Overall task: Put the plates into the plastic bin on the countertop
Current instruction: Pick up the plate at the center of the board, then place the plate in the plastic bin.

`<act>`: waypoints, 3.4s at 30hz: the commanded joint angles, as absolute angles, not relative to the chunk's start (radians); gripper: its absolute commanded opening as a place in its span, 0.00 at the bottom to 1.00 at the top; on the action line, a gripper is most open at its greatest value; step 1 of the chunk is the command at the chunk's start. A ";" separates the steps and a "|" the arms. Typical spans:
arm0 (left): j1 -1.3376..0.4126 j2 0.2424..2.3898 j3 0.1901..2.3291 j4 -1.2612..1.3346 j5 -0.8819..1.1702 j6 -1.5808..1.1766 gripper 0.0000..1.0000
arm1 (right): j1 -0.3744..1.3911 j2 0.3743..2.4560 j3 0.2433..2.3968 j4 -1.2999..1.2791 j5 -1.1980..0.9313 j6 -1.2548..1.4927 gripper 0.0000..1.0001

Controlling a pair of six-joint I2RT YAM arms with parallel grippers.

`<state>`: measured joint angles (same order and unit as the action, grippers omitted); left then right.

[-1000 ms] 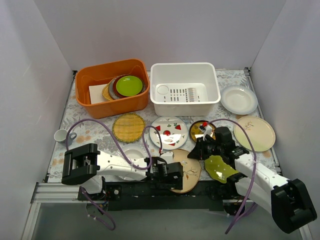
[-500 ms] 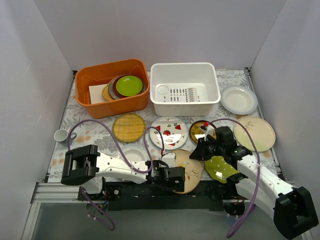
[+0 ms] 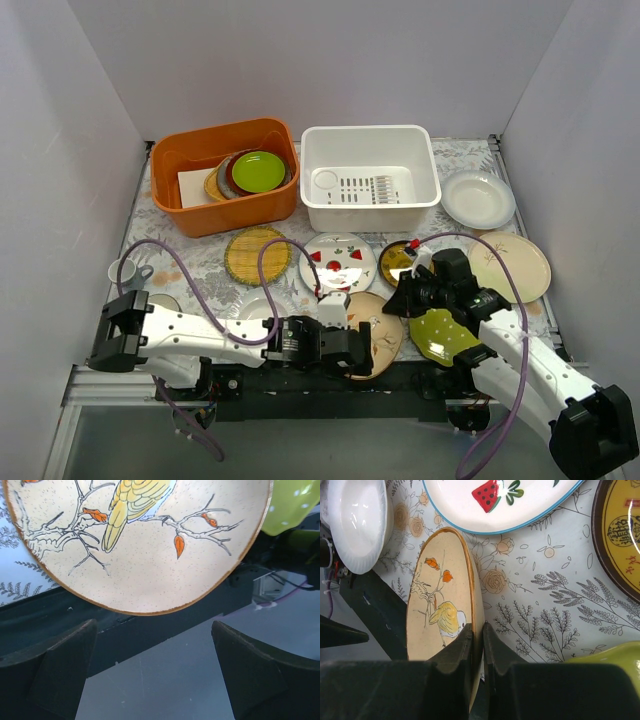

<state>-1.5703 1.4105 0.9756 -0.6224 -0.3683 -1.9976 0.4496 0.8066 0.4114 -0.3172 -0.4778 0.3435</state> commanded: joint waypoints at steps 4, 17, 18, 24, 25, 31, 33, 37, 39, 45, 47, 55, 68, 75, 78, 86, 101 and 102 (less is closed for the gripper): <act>-1.583 1.264 1.002 -0.721 -0.502 -2.186 0.98 | 0.454 0.761 0.528 -0.337 -0.494 0.371 0.01; -1.583 1.158 1.025 -0.877 -0.574 -2.238 0.98 | 0.453 0.716 0.618 -0.403 -0.474 0.354 0.01; -1.583 1.152 1.023 -0.891 -0.578 -2.244 0.98 | 0.453 0.713 0.632 -0.406 -0.474 0.354 0.01; -1.583 1.085 0.994 -0.957 -0.594 -2.299 0.98 | 0.453 0.680 0.709 -0.457 -0.390 0.357 0.01; -1.583 1.078 0.989 -0.978 -0.594 -2.307 0.98 | 0.453 0.673 0.738 -0.465 -0.361 0.357 0.01; -1.583 1.065 0.957 -1.029 -0.572 -2.348 0.98 | 0.453 0.701 0.847 -0.517 -0.279 0.338 0.01; -1.583 1.068 0.950 -1.040 -0.565 -2.356 0.98 | 0.453 0.718 0.888 -0.515 -0.272 0.328 0.01; -1.583 1.063 0.931 -1.043 -0.561 -2.359 0.98 | 0.453 0.807 0.974 -0.518 -0.256 0.298 0.01; -1.583 1.058 0.924 -1.037 -0.561 -2.364 0.98 | 0.453 0.840 1.029 -0.512 -0.253 0.285 0.01; -1.583 1.049 0.888 -1.011 -0.549 -2.370 0.98 | 0.453 0.957 1.144 -0.492 -0.258 0.253 0.01; -1.583 1.052 0.871 -1.006 -0.538 -2.372 0.98 | 0.451 0.988 1.173 -0.495 -0.256 0.241 0.01; -1.582 1.074 0.847 -0.976 -0.509 -2.368 0.98 | 0.427 1.123 1.359 -0.508 -0.221 0.206 0.01; -1.583 1.192 0.871 -0.933 -0.466 -2.322 0.98 | 0.330 1.361 1.620 -0.522 -0.271 0.183 0.01; -1.582 1.258 0.896 -0.933 -0.451 -2.304 0.98 | 0.212 1.465 1.689 -0.477 -0.399 0.235 0.01; -1.582 1.282 0.900 -0.928 -0.443 -2.296 0.98 | 0.186 1.505 1.718 -0.466 -0.416 0.248 0.01; -1.583 1.327 0.922 -0.913 -0.428 -2.272 0.98 | 0.176 1.637 1.838 -0.477 -0.408 0.265 0.01; -1.583 1.411 0.956 -0.838 -0.394 -2.217 0.98 | 0.173 1.741 1.818 -0.402 -0.357 0.333 0.01; -1.583 1.416 0.956 -0.822 -0.382 -2.215 0.98 | 0.173 1.743 1.816 -0.397 -0.345 0.340 0.01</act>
<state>-1.5795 1.4055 0.9222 -0.8753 -0.4019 -1.9976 0.1768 1.7668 1.7676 -0.5396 -0.3367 0.2821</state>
